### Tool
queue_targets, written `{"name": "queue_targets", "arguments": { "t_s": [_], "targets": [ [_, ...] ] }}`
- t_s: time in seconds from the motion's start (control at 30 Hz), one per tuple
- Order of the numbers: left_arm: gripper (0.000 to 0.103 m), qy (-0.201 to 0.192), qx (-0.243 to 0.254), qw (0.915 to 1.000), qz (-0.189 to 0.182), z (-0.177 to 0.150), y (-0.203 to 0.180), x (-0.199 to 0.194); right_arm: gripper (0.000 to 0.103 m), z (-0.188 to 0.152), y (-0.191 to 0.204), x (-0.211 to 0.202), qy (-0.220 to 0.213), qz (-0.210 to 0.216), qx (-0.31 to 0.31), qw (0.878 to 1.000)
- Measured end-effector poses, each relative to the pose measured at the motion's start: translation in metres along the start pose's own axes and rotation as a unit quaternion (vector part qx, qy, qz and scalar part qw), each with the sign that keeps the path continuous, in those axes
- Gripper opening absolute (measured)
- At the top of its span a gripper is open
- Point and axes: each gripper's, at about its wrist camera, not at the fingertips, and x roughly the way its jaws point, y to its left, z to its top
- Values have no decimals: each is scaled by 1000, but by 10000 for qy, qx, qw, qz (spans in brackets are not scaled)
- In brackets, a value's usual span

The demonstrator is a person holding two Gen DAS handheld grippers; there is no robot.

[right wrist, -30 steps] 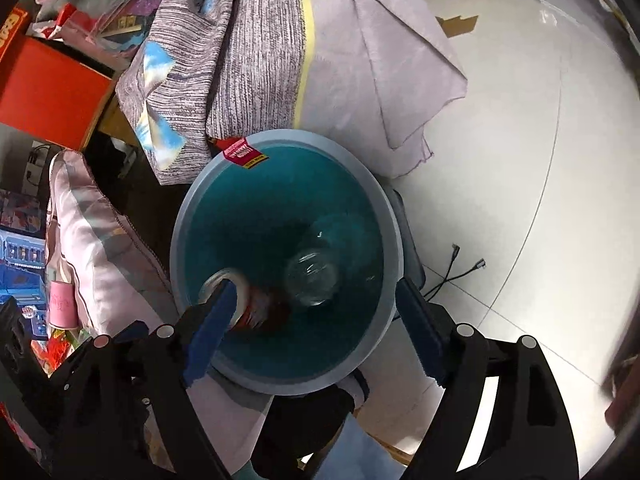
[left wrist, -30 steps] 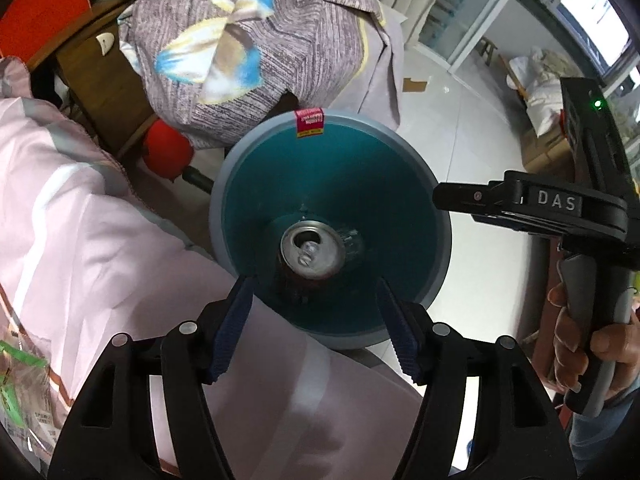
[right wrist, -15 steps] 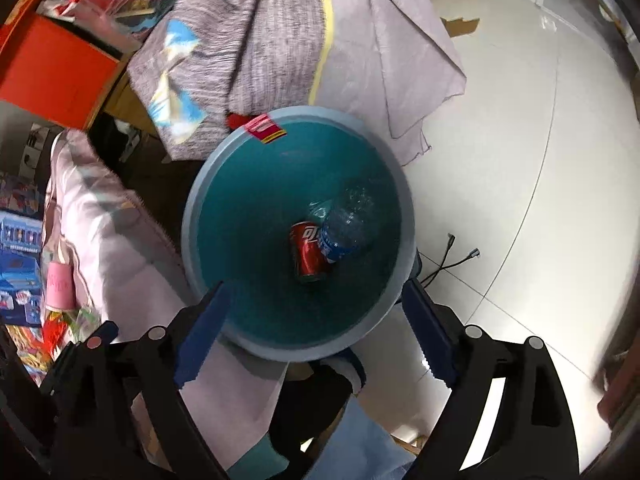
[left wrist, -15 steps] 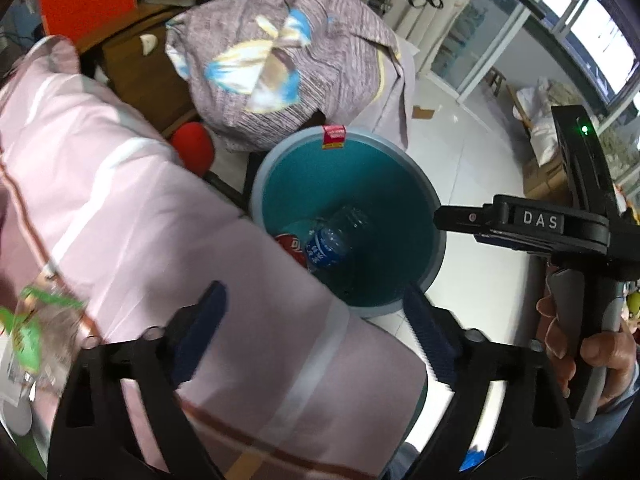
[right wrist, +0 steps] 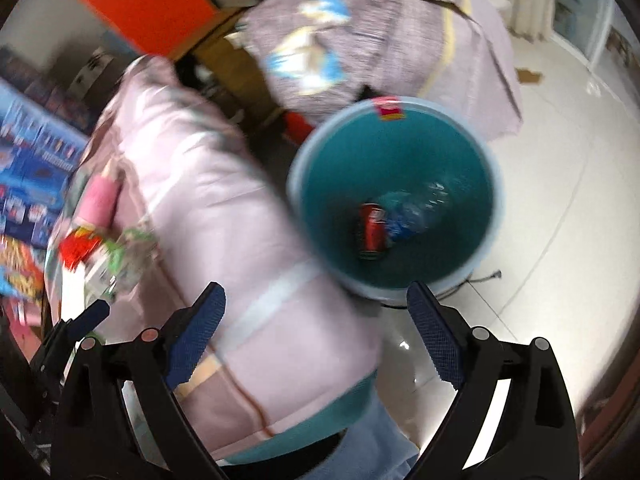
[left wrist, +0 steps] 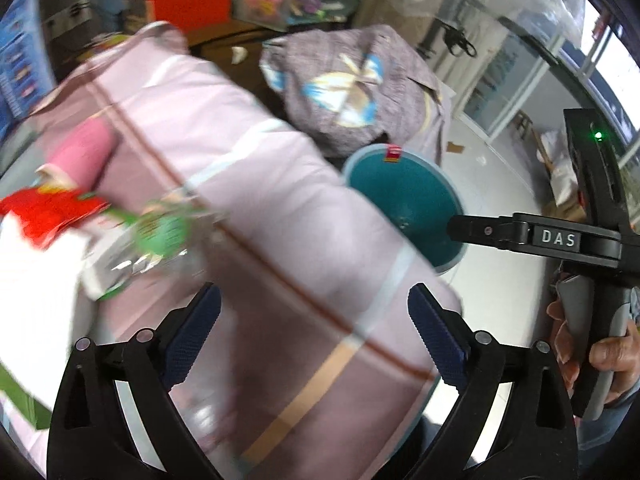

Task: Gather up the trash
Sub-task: 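Move both grippers back over the bed toward the white napkin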

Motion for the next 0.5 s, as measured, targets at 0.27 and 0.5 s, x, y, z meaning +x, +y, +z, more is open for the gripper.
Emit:
{"name": "queue_targets", "arguments": {
  "t_s": [0.27, 0.5],
  "targets": [
    [98, -330, -379, 9978, 442, -43, 75, -57, 88, -18, 85, 3, 151, 82, -861, 9961],
    [98, -486, -860, 9905, 954, -77, 157, -91, 88, -27, 145, 16, 358, 109, -1264, 9913]
  ]
}}
